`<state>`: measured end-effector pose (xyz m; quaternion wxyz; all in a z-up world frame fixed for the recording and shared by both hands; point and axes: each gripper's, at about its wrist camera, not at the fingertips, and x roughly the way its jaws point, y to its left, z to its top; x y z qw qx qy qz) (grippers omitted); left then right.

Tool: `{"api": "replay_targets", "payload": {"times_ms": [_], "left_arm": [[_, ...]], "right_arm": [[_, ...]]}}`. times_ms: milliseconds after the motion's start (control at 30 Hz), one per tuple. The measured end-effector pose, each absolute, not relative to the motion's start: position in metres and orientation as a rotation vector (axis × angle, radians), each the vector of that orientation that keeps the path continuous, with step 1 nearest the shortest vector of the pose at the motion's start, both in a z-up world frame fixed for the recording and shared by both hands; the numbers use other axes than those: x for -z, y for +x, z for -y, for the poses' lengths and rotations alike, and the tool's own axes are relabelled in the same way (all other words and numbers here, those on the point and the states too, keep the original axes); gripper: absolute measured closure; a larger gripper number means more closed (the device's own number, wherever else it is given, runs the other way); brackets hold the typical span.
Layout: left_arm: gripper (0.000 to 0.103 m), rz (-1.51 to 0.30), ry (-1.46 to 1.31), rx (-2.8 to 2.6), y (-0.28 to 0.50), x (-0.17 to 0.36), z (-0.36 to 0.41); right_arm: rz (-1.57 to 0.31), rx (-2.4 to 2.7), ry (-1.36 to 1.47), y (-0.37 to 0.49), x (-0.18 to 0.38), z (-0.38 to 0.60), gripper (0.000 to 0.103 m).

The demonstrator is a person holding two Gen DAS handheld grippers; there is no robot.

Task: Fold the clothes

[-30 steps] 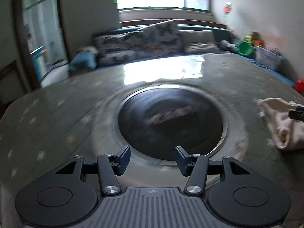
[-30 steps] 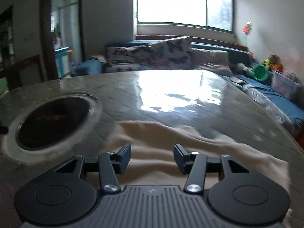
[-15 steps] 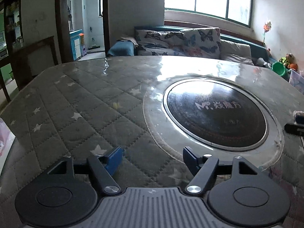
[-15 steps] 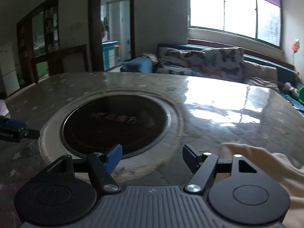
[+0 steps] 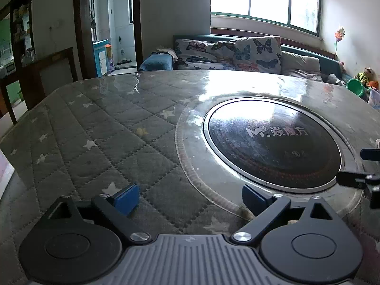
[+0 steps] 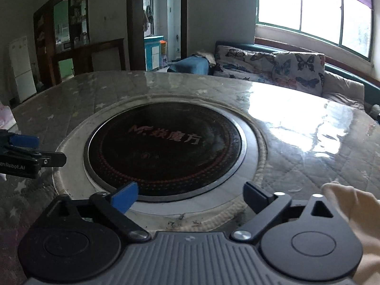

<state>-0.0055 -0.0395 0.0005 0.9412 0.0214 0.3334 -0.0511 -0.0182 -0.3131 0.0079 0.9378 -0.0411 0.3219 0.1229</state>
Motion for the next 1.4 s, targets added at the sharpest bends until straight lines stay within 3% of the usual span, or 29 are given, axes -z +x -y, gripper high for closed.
{"api": "replay_targets", "payload": {"times_ms": [100,1400], "left_arm": [[0.000,-0.687,0.041,0.094,-0.003,0.000,0.040],[0.000,-0.690,0.045,0.086,0.002,0.002,0.040]], "right_arm": [[-0.671,-0.265,-0.086,-0.015,-0.005,0.311,0.000],[-0.727,-0.303,-0.099,-0.005,0.004,0.304,0.000]]}}
